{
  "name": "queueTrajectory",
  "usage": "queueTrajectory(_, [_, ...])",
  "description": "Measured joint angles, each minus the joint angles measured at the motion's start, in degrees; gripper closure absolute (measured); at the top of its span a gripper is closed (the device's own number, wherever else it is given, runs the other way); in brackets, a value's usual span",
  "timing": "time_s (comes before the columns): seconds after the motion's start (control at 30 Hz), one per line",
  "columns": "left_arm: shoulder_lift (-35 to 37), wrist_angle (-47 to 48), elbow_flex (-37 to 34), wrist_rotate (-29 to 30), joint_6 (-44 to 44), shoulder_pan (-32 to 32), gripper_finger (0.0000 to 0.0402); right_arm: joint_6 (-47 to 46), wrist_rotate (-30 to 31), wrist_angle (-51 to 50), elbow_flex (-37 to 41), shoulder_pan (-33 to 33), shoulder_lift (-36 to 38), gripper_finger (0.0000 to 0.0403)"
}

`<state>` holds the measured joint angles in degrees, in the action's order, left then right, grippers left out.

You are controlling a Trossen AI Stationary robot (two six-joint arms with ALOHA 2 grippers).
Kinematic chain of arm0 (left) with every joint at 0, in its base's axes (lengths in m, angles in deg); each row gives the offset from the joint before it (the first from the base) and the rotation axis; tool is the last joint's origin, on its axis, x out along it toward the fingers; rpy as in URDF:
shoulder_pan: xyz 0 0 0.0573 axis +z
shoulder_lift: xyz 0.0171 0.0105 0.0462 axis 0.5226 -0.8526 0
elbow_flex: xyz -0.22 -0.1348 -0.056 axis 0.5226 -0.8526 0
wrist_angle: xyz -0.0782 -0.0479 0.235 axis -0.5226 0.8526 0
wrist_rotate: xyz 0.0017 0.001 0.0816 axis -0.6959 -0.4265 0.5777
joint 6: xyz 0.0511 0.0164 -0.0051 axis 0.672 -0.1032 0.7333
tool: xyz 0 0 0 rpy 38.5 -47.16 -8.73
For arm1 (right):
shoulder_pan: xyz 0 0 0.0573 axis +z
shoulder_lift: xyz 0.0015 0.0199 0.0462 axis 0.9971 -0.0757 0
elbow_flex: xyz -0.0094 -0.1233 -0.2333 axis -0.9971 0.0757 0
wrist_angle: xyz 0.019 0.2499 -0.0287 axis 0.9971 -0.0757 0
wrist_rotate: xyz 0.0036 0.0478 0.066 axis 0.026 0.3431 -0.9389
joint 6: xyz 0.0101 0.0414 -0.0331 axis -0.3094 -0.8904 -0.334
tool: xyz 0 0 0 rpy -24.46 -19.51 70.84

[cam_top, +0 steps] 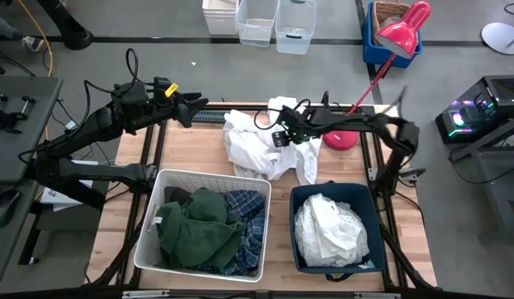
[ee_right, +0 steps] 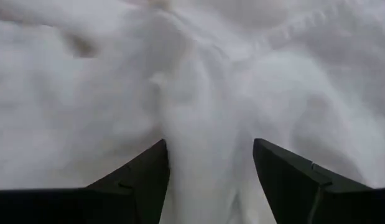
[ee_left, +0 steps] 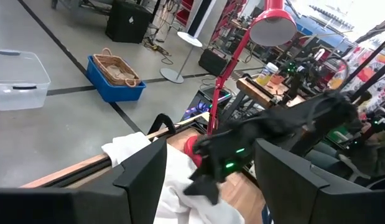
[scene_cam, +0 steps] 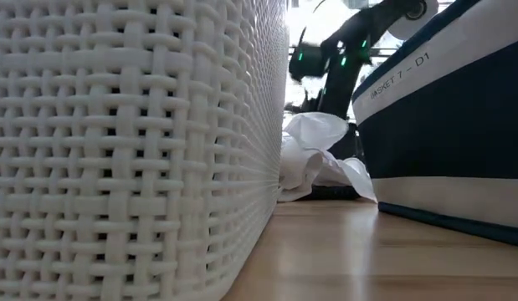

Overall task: Sort clothes
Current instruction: Put the white polo into the blue bin

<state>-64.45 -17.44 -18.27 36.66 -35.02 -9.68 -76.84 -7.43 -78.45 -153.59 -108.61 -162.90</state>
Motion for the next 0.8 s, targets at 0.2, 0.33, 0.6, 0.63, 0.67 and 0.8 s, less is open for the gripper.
queueTrajectory(0.2, [0.0, 0.0, 0.0, 0.0, 0.5, 0.0, 0.0174, 1.8, -4.3, 9.4, 0.0, -0.8, -9.7, 0.0178])
queueTrajectory(0.33, [0.0, 0.0, 0.0, 0.0, 0.5, 0.0, 0.0174, 1.4, -4.6, 9.8, -0.4, -0.6, -14.2, 0.018])
queueTrajectory(0.6, [0.0, 0.0, 0.0, 0.0, 1.1, 0.0, 0.0174, 7.6, -3.3, 7.0, -0.4, -0.5, -14.5, 0.0379])
queueTrajectory(0.63, [0.0, 0.0, 0.0, 0.0, 1.6, 0.0, 0.0174, 8.0, -3.3, 6.3, -0.5, -0.6, -13.4, 0.0383])
queueTrajectory(0.67, [0.0, 0.0, 0.0, 0.0, 2.1, 0.0, 0.0174, 8.8, -3.8, 5.9, -0.6, -0.9, -12.1, 0.0389])
queueTrajectory(0.8, [0.0, 0.0, 0.0, 0.0, 3.0, 0.0, 0.0174, 11.3, -4.7, 4.3, -0.3, -1.0, -1.2, 0.0397])
